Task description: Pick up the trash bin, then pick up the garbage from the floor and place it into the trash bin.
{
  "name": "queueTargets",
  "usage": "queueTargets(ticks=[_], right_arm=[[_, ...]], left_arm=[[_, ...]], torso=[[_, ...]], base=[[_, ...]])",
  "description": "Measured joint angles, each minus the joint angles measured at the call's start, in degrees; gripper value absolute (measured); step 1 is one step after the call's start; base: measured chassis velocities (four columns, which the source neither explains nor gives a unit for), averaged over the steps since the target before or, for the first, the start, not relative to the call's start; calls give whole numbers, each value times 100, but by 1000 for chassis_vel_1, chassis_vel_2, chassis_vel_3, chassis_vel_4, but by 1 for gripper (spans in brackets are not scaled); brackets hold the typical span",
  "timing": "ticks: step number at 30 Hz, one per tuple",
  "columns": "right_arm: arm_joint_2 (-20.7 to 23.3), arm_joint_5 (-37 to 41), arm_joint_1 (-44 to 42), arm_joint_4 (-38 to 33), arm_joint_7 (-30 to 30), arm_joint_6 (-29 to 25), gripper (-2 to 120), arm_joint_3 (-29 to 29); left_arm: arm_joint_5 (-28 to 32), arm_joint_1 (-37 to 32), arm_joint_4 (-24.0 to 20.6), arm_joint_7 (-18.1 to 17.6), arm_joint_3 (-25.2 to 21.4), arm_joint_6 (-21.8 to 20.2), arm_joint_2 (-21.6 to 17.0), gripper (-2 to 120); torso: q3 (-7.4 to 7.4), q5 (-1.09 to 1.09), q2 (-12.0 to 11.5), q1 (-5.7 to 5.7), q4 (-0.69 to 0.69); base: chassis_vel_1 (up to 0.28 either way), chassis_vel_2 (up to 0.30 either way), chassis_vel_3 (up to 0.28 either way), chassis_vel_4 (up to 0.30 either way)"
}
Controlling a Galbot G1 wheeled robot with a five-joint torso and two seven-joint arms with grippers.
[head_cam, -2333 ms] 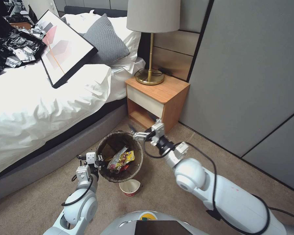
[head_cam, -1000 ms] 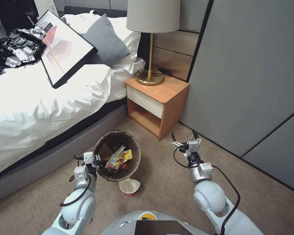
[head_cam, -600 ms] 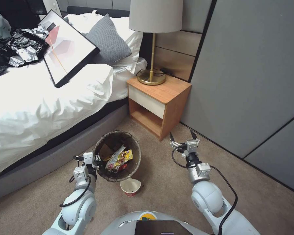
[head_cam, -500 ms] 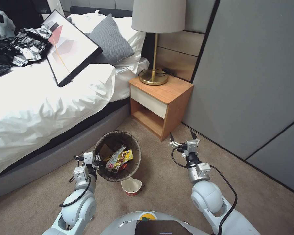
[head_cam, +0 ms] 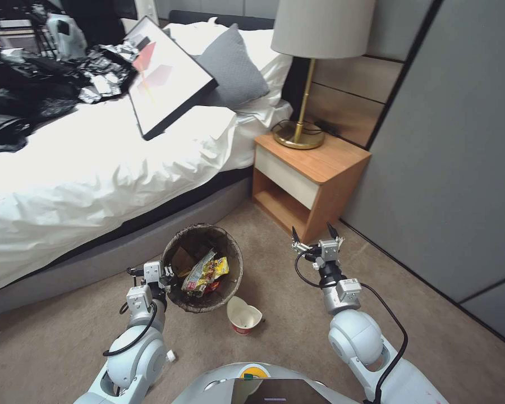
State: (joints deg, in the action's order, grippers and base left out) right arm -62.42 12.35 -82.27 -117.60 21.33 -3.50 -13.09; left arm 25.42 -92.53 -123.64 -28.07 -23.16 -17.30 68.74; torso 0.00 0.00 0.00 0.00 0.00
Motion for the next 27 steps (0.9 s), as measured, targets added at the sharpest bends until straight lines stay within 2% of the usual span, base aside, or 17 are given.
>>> queueTargets(ticks=[27], right_arm=[[-22, 19, 89, 101, 76, 14, 100, 15]], left_arm=[[-21, 36, 38, 5, 5, 3, 12, 0]], torso=[[0, 0, 0, 0, -1]], base=[[113, 111, 106, 104]])
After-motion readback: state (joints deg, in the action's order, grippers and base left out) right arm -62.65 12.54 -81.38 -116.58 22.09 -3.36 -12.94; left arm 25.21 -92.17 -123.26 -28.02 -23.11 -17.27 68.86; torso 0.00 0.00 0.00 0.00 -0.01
